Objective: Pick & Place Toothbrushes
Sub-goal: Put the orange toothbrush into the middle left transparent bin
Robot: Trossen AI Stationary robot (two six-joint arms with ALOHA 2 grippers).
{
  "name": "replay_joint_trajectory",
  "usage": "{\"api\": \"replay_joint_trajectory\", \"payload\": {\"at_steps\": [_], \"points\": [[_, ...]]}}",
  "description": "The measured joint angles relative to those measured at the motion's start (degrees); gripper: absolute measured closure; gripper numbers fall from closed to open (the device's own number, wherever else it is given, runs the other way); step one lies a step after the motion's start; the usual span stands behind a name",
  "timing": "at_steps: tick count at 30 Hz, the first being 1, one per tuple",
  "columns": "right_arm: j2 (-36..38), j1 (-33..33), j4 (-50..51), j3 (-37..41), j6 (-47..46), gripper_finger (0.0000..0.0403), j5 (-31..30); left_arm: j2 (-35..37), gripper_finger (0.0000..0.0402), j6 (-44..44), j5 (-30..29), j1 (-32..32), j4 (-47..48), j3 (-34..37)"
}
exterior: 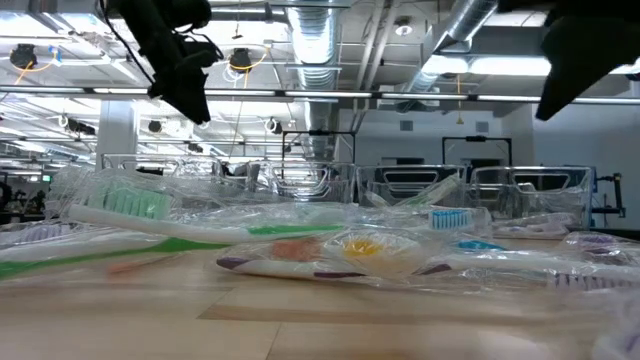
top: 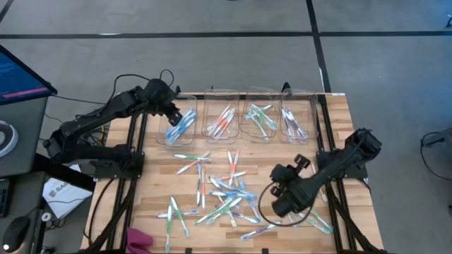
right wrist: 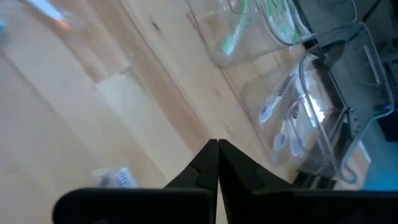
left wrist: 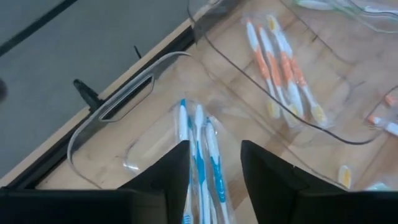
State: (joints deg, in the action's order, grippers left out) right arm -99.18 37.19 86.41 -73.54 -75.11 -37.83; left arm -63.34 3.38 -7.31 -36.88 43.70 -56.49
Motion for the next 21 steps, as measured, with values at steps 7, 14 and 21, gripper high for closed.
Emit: {"api": "replay_joint_trajectory", "payload": {"at_steps": [7, 14, 21], "points": [[0.01, 6.59, 3.60, -0.62, -5.05, 0.0400, -1.40, 0.03, 0.0343, -1.55, 0.04, 4.02, 0.02, 0.00], [6.64, 9.80, 3.32, -2.48, 7.43, 0.0401, 0.32, 0.03, 0.0395, -1.50, -1.57, 8.39, 0.27, 0.00], [29.04, 17.66, 3.41, 2.59, -1.57, 0.0401, -22.46, 1.91, 0.0400, -0.11, -1.80, 13.54, 1.55, 0.04]]}}
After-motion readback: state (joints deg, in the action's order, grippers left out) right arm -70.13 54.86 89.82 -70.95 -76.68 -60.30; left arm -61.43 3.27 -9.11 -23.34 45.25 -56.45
